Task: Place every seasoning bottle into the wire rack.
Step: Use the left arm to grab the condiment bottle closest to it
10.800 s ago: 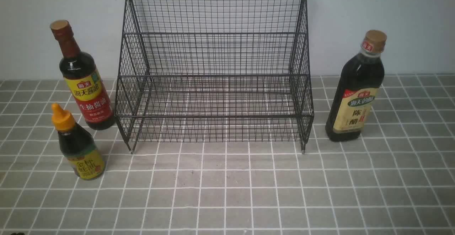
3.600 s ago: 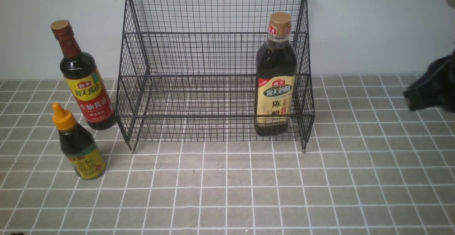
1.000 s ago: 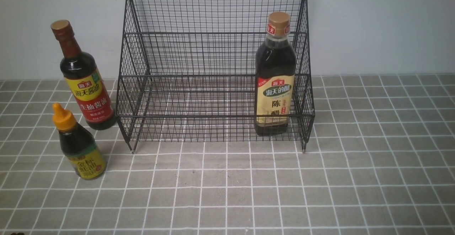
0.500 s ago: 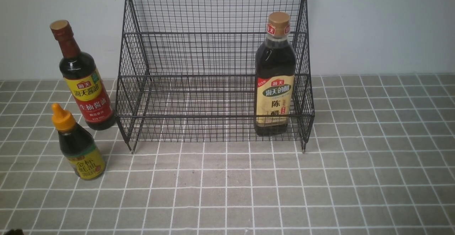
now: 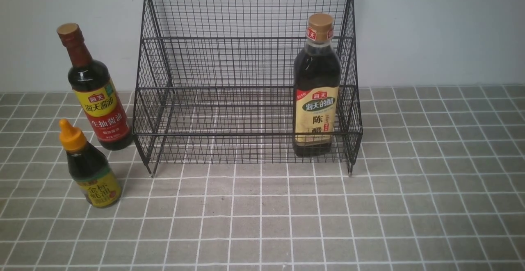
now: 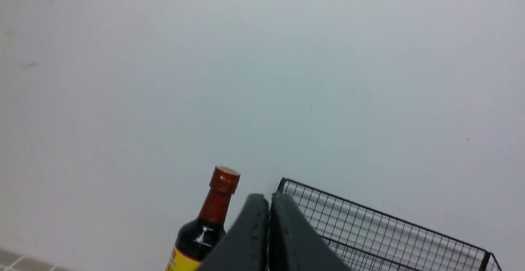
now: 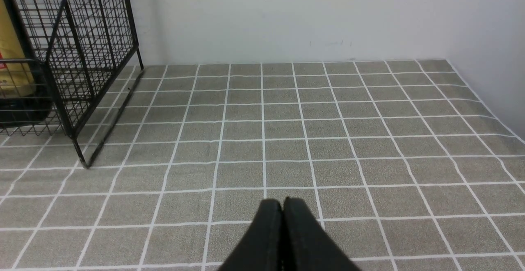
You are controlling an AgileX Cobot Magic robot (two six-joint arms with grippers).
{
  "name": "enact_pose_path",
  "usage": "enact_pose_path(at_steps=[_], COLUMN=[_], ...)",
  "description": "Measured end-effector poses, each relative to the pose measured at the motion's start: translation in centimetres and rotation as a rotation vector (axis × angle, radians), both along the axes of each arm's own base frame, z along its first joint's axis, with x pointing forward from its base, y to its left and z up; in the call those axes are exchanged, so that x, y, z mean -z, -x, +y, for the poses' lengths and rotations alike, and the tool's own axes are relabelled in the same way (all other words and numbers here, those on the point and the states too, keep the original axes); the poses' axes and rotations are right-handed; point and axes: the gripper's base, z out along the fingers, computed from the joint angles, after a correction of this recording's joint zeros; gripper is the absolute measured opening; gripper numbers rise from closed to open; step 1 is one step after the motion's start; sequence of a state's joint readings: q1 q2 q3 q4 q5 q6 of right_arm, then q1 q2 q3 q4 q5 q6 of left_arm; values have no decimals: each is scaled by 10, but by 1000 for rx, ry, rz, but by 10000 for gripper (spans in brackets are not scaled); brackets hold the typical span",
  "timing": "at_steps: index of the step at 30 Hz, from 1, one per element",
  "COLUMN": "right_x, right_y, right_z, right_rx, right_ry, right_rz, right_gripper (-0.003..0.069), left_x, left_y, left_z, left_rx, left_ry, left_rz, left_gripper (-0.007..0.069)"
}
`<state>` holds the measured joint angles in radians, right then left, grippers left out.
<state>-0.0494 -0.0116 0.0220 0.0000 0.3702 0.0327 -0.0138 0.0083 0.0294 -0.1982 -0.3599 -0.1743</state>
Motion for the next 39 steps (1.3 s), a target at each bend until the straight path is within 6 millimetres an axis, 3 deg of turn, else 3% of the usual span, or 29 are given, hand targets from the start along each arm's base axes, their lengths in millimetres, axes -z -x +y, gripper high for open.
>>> enact_pose_path(at_steps=[5, 8, 11, 12, 13, 17, 21, 25, 28, 31, 34, 39], right_x=[0, 0, 0, 0, 0, 0, 0, 0, 0, 0, 0, 0], right_y=[0, 0, 0, 0, 0, 0, 0, 0, 0, 0, 0, 0], right_z=[0, 0, 0, 0, 0, 0, 0, 0, 0, 0, 0, 0], right_rx=[0, 0, -1, -1, -1, -2, -2, -2, -2, -2, -2, -2], right_ry=[0, 0, 4, 4, 7, 10, 11, 11, 12, 12, 12, 12], right_rz=[0, 0, 0, 0, 0, 1, 1, 1, 1, 1, 1, 1], right_gripper=[-13, -13, -13, -13, -13, -13, -13, -13, -13, -13, -13, -13], left_x=[1, -5, -17, -17, -21, -15, -2, 19, 35, 49, 52, 47], left_y=[-15, -32, -64, -66, -83, -122, -155, -178, -188, -194, -195, -193], left_z=[0, -2, -7, -7, -7, -7, -3, 1, 2, 1, -1, -4], left_rx=[-8, -1, 20, 21, 28, 28, -20, -70, -77, -64, -42, -13], left_ry=[-15, -81, -184, -187, -204, -239, -250, -228, -225, -212, -228, -263], left_rz=[98, 198, 326, 332, 382, 498, 527, 552, 582, 613, 615, 607], left_gripper=[6, 62, 214, 225, 324, 530, 624, 635, 601, 481, 269, 277])
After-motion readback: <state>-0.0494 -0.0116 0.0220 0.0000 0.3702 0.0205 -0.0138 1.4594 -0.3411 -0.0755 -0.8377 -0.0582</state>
